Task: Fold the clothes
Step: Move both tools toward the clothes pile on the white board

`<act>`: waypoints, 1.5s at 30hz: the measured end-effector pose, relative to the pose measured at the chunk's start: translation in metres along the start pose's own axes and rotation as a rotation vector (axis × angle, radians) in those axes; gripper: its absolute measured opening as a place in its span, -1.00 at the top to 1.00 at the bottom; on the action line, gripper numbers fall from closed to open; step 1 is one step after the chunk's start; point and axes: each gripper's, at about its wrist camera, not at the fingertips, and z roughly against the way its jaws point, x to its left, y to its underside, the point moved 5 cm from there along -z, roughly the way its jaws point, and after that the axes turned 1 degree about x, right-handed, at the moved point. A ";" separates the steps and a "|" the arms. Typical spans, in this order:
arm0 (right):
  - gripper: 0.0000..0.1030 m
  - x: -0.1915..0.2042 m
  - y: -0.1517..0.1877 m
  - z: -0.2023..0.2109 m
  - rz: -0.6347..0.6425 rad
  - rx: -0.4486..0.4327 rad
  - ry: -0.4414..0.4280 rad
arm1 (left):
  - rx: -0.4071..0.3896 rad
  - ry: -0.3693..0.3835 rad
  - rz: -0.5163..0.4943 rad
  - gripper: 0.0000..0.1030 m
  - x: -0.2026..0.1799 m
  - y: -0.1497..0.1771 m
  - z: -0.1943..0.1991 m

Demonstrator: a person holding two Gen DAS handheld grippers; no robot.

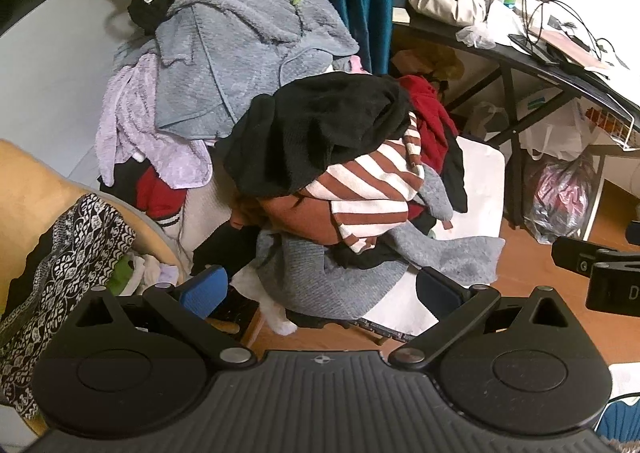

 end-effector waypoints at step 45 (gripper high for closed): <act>-0.99 0.004 -0.039 -0.024 0.118 -0.015 -0.096 | -0.011 -0.116 0.148 -0.99 0.006 -0.006 0.004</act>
